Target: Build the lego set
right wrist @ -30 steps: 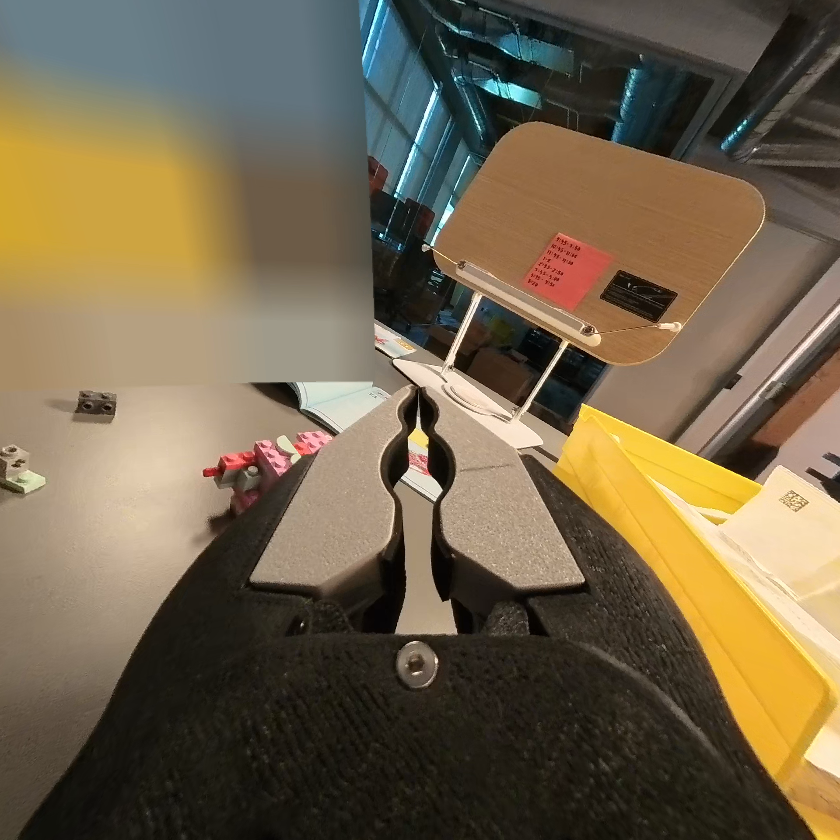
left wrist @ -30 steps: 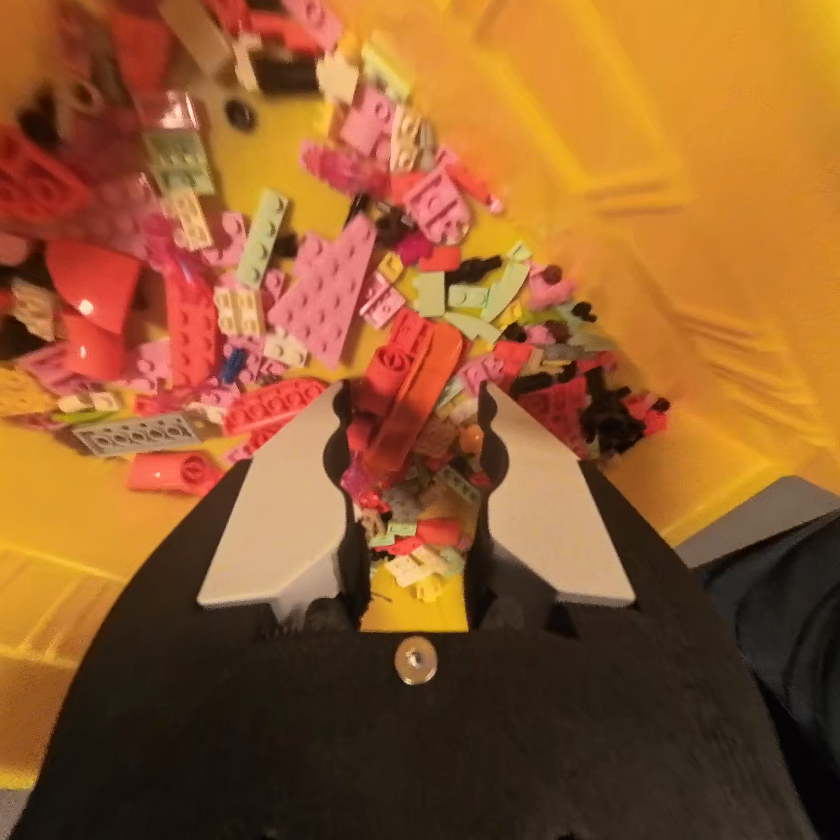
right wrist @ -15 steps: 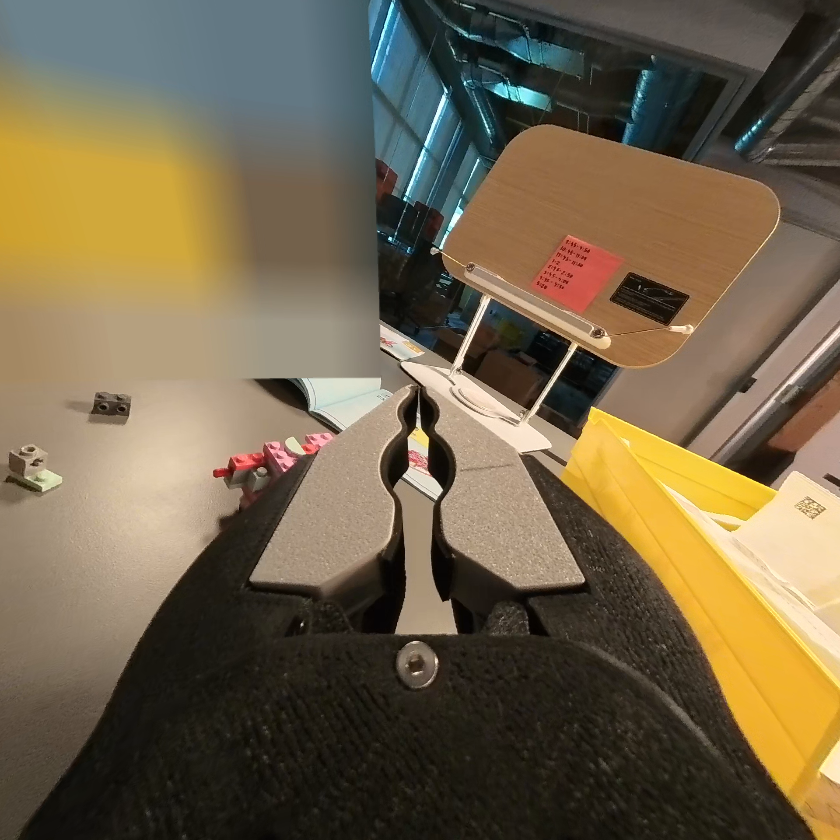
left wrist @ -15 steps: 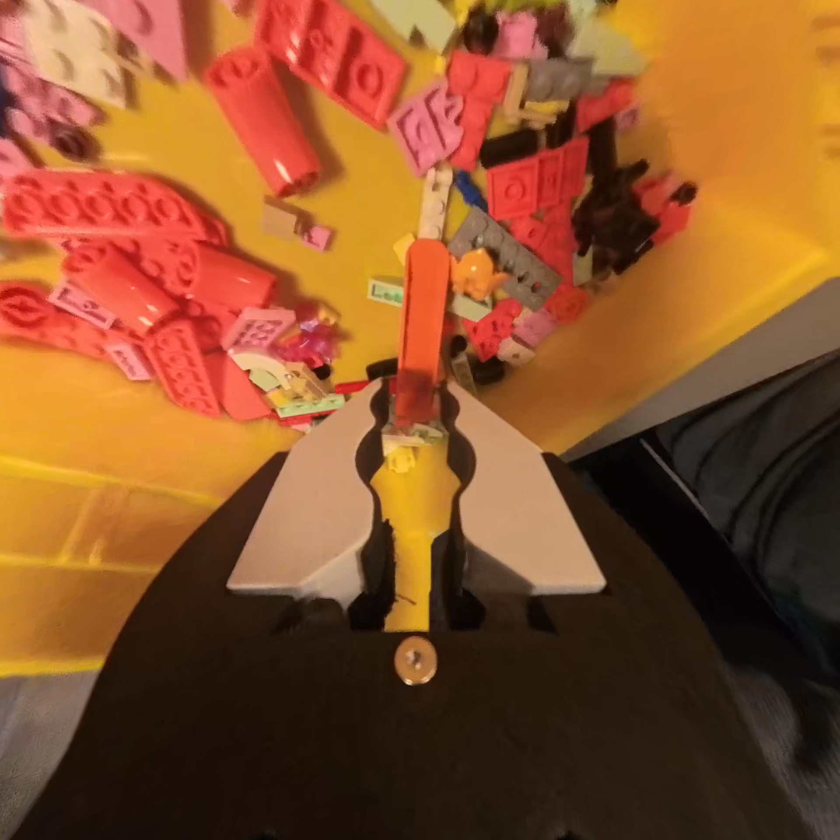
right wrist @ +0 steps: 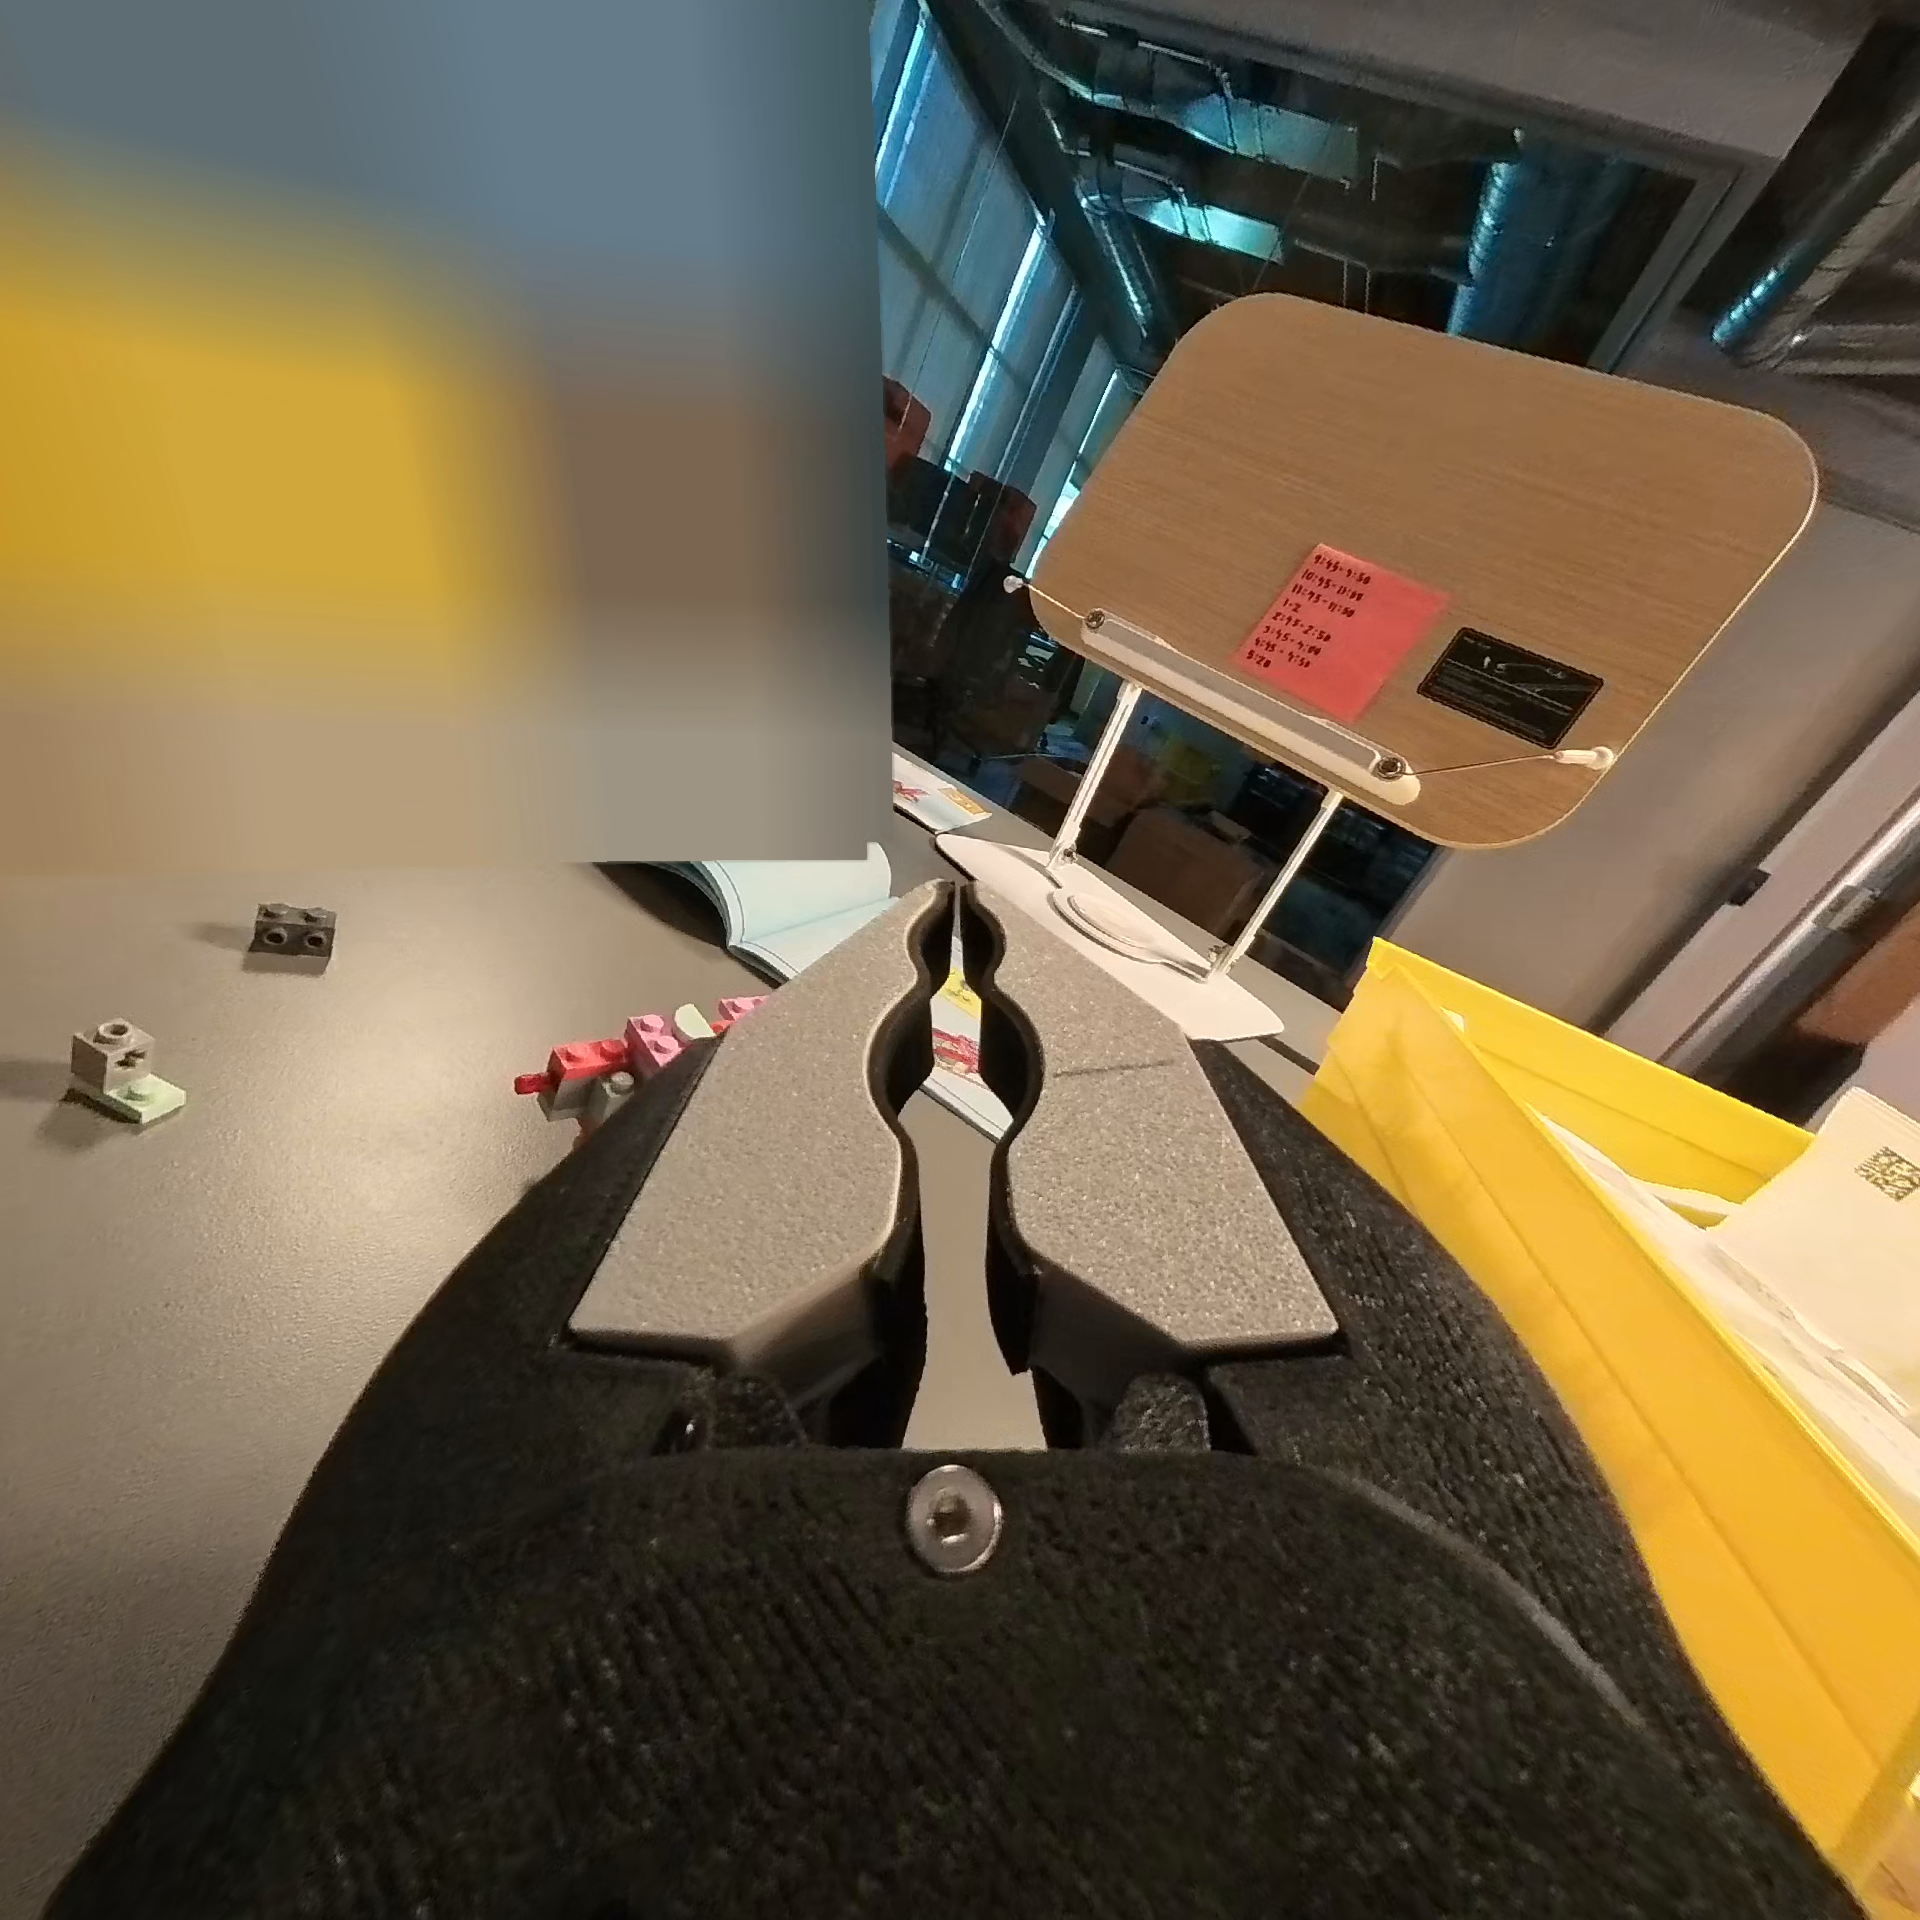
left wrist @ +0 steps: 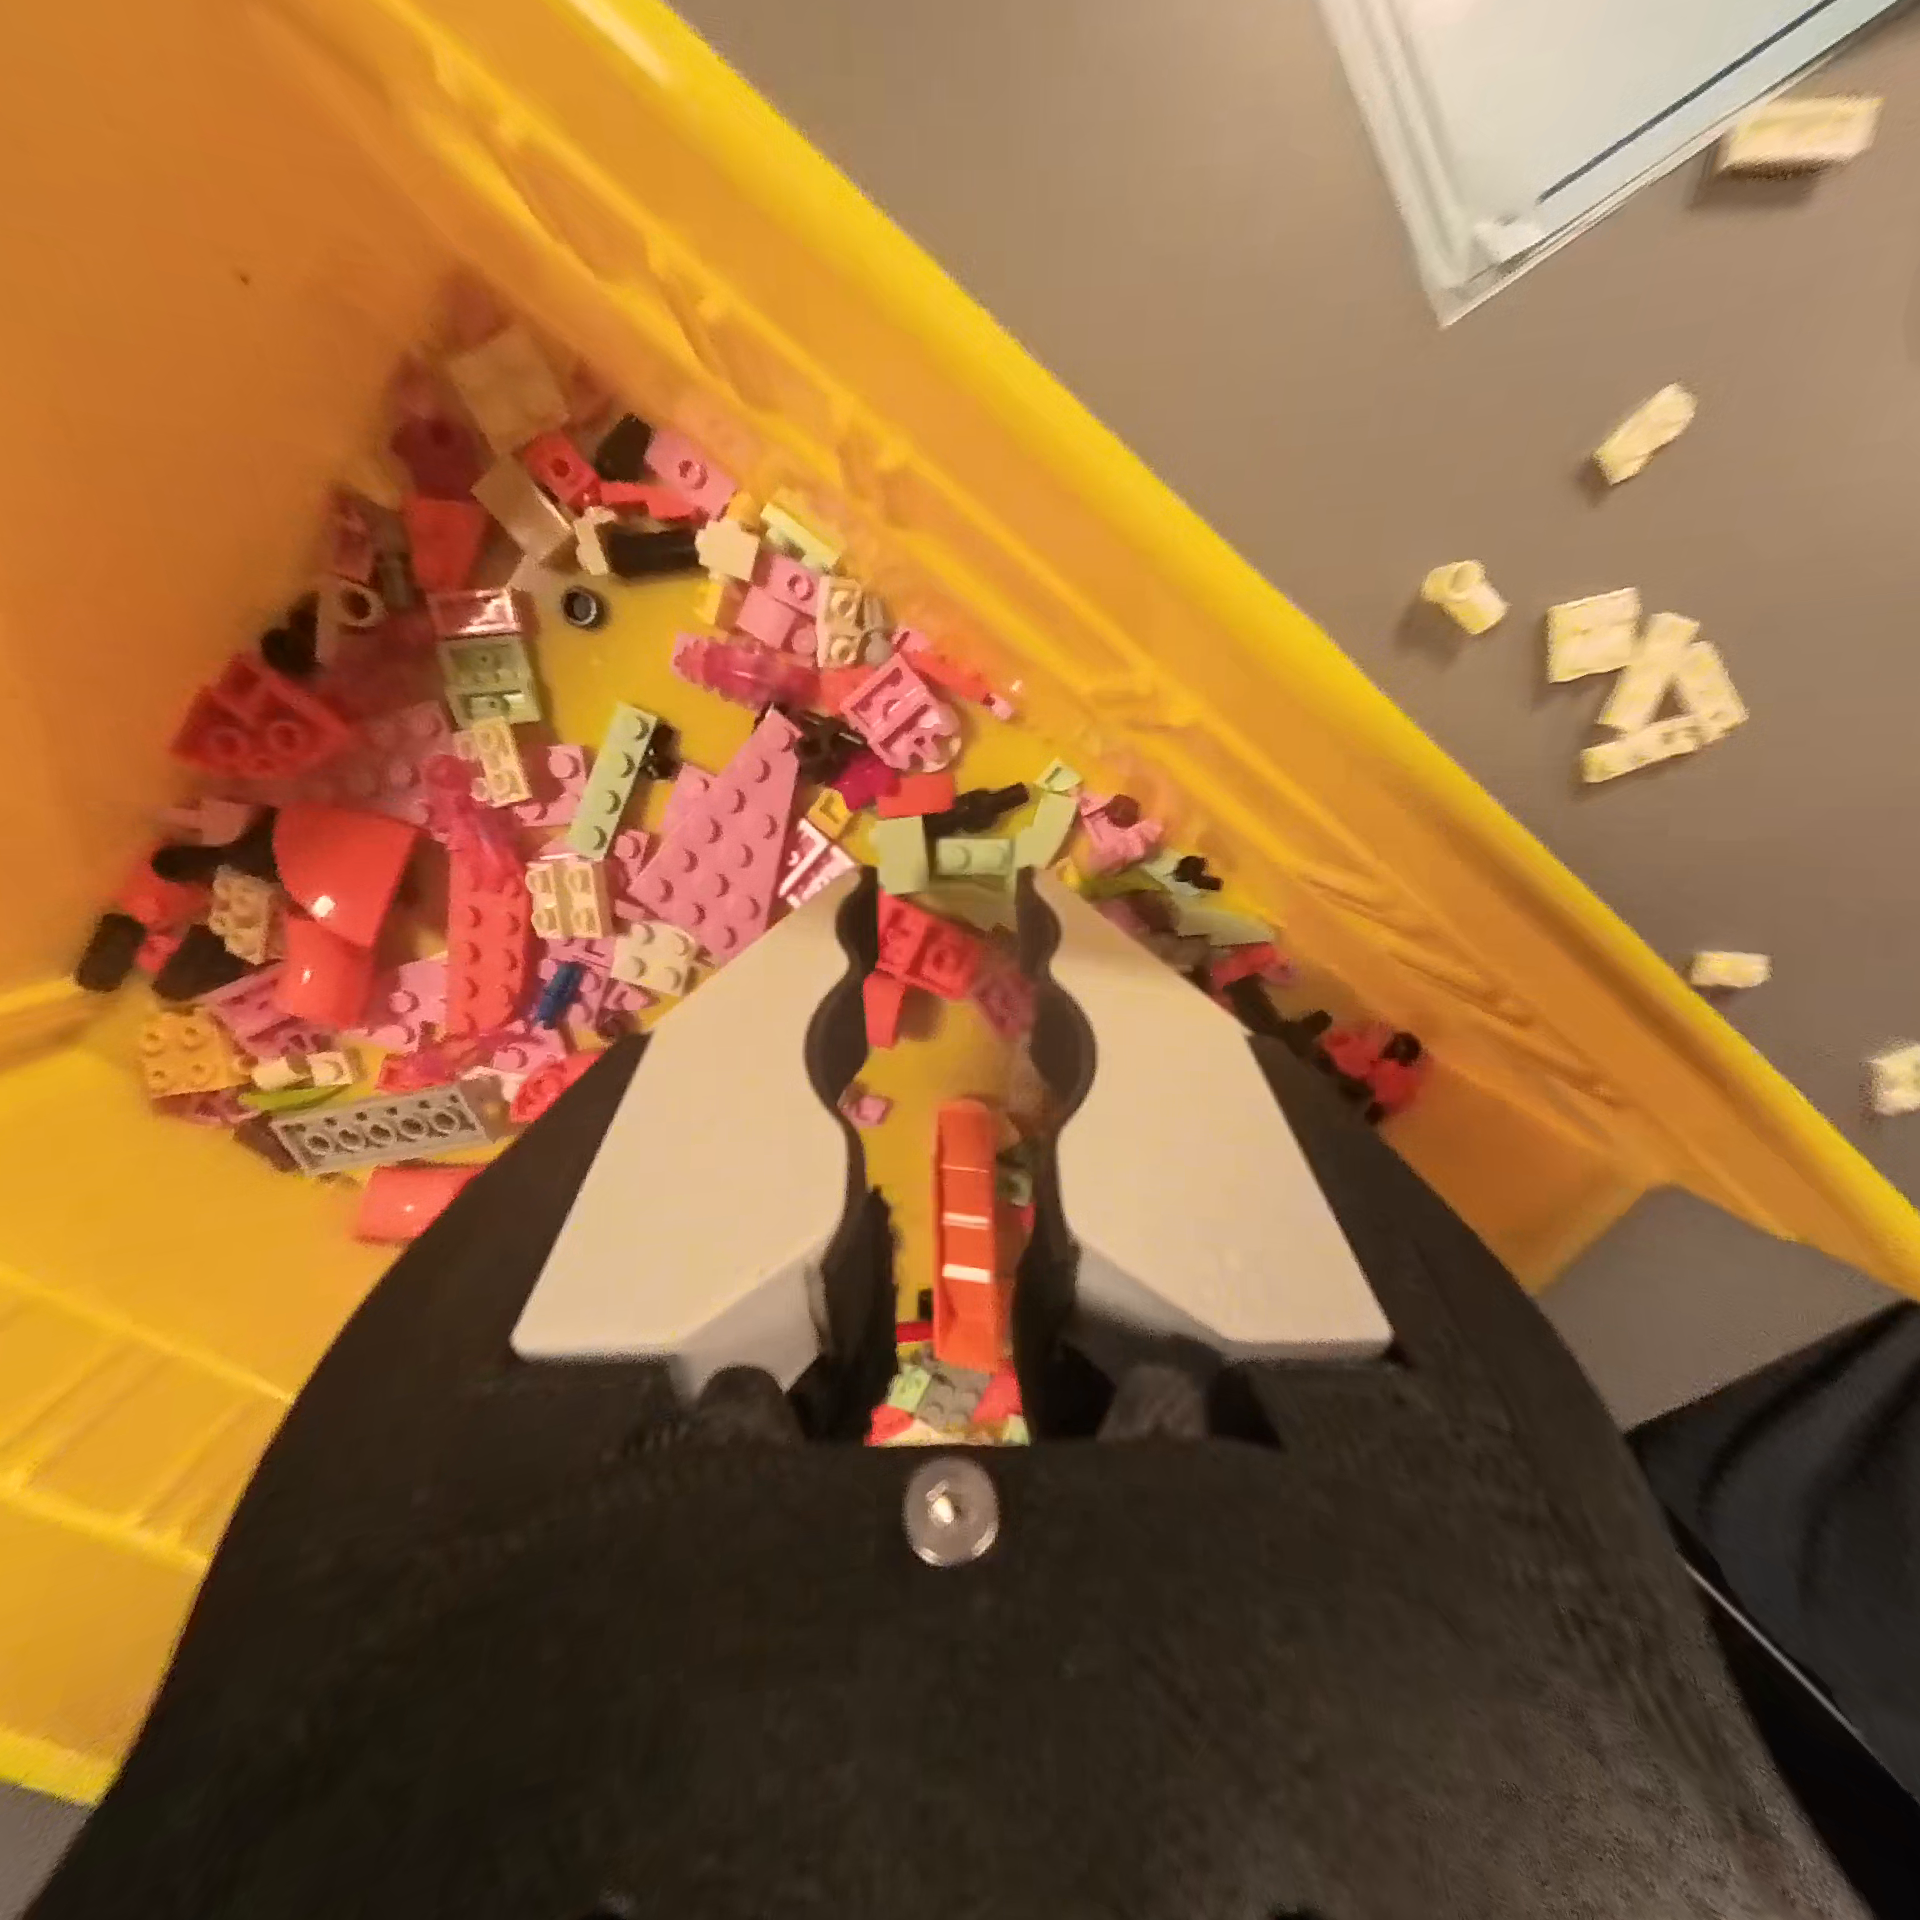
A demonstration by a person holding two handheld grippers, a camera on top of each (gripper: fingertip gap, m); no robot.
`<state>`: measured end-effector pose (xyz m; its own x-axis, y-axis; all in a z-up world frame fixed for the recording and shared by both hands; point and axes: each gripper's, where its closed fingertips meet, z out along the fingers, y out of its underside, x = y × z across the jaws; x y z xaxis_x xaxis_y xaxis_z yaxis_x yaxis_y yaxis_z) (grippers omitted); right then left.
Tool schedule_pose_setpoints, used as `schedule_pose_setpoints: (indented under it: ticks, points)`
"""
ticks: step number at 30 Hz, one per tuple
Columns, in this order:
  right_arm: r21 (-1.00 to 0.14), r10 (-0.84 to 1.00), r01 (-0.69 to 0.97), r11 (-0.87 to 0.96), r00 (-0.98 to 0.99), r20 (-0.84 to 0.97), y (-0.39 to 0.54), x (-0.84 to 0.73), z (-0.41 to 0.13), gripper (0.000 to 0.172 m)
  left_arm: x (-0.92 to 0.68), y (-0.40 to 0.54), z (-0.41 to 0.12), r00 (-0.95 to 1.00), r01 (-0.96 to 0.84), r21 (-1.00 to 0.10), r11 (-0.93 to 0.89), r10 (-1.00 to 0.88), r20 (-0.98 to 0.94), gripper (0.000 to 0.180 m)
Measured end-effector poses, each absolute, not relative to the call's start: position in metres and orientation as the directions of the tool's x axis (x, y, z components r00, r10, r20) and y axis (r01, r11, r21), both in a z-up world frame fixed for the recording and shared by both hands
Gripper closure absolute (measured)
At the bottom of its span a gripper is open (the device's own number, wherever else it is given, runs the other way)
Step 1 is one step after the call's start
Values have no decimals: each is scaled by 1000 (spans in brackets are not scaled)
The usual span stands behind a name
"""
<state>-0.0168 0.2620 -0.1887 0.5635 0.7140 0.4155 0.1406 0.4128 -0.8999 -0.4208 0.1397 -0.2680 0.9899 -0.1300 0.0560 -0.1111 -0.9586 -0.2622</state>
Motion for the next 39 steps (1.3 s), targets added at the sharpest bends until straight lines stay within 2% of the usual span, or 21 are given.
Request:
schedule_pose_setpoints:
  ticks: [11, 14, 20, 25, 28, 31, 34, 39]
  points:
    - [-887, 717, 165, 432, 534, 449, 257, -22, -192, 172, -431, 139, -289, 991, -130, -178, -975, -126, -33, 159]
    - [-888, 718, 163, 430, 535, 446, 257, -22, -192, 172, -427, 141, -290, 991, -128, -189, -973, -130, -2, 171]
    - [-882, 668, 132, 452, 605, 433, 261, -11, -179, 172, -433, 145, -287, 990, -138, -235, -962, -136, -25, 172]
    - [-882, 631, 69, 465, 674, 385, 263, 5, -163, 169, -448, 156, -234, 970, -169, -403, -900, -78, -232, 172]
    - [-889, 644, 45, 456, 673, 364, 262, 6, -161, 166, -429, 168, -171, 973, -152, -651, -743, 2, -230, 172]
    - [-880, 647, 64, 470, 654, 393, 259, 2, -164, 165, -372, 169, -123, 983, -177, -832, -526, -52, -177, 172]
    - [-871, 668, 81, 485, 608, 429, 250, -7, -168, 164, -296, 164, -105, 960, -246, -906, -344, -218, -177, 172]
    - [-889, 752, 40, 456, 517, 409, 239, -19, -172, 160, -184, 158, -129, 818, -400, -904, -152, -504, -278, 172]
